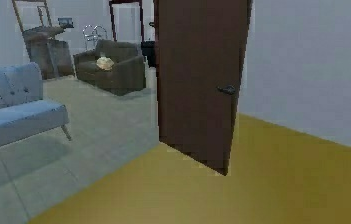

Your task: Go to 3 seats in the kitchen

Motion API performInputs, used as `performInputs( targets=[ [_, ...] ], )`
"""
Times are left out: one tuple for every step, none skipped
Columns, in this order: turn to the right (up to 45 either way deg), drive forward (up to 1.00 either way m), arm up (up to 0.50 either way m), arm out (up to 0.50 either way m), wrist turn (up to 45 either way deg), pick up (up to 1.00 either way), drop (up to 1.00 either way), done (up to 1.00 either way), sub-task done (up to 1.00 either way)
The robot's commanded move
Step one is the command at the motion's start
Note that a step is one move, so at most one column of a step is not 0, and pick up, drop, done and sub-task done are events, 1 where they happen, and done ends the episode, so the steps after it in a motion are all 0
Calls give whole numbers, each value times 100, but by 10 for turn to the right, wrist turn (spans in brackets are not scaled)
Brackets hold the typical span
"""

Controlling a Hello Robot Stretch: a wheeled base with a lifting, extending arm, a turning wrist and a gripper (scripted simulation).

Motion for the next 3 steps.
performInputs(
  targets=[
    [-30,0,0,0,0,0,0,0,0],
    [0,50,0,0,0,0,0,0,0],
    [-390,0,0,0,0,0,0,0,0]
  ],
)
